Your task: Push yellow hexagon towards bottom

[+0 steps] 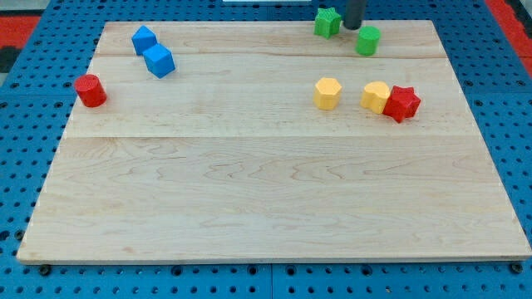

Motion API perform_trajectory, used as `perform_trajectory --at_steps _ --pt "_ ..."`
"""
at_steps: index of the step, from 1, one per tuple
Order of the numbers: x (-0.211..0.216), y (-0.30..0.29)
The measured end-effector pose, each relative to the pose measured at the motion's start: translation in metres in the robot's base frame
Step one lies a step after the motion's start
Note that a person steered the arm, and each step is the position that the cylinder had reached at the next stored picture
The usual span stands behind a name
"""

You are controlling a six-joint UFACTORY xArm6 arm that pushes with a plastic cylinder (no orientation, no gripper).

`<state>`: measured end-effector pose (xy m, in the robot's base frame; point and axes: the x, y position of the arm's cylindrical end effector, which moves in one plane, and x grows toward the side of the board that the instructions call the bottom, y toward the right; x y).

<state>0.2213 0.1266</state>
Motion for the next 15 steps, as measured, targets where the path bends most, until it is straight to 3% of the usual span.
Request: perform_trajectory --at_steps 1,2,3,4,5,6,8,9,11,14,15 --pt "0.069 -0.049" --pt "0.082 -0.055" --pt "0.051 -0.053" --pt "0.079 0.043" --pt "0.075 0.123" --pt "0.011 0.154" --pt "0.015 0.172" --pt "0.041 0.156" --pt "0.099 0.057" --pt "0.14 -0.063" --pt "0.146 -0.069"
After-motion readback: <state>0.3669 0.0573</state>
